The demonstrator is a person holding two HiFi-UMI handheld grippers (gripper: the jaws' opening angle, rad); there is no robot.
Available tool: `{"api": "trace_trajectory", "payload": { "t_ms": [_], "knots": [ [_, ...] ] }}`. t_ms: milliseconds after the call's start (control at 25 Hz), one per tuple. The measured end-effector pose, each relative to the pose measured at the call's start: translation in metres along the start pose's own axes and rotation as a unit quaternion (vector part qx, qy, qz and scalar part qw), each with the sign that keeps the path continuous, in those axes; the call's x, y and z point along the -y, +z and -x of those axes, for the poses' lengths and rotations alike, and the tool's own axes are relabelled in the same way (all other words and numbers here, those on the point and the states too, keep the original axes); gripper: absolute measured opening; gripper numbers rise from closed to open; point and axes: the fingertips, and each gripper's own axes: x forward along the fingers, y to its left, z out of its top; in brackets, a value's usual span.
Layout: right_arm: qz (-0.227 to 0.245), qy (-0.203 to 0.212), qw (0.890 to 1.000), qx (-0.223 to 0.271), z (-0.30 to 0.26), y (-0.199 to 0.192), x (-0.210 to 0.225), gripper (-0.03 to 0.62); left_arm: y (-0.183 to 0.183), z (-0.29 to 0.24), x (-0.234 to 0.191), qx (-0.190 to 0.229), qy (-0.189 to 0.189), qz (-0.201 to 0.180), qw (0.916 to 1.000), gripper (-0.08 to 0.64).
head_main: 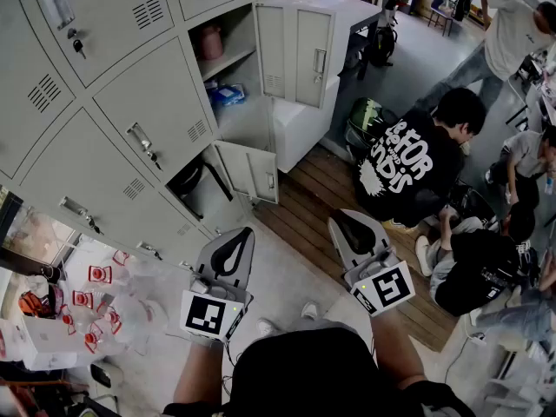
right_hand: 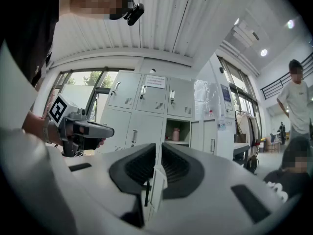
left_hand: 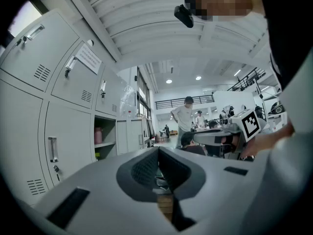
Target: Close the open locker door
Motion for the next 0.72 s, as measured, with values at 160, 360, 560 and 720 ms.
{"api": "trace_trajectory", "payload": {
  "t_ms": [160,360,560,720],
  "knots": [
    [0.008,0.008,1.000,0.003,0.001,-0.003,0.015,0.054,0.009,-0.015,0.007,0.015,0.008,-0.002,0.9998,0.023],
    [-0.001,0.009,1.000,0.013,0.004,-0.004,0.043,0.054,0.003,-0.034,0.016,-0.010,0.018,-0.008,0.9998,0.022],
    [-0.007,0.020,0.999,0.033,0.007,-0.007,0.066,0.054,0.002,-0.056,0.026,-0.018,0.029,-0.019,0.9992,0.023],
    [-0.029,0.016,0.999,0.032,0.004,-0.017,0.085,0.055,-0.001,-0.070,0.027,-0.012,0.032,-0.020,0.9992,0.023]
  ]
}}
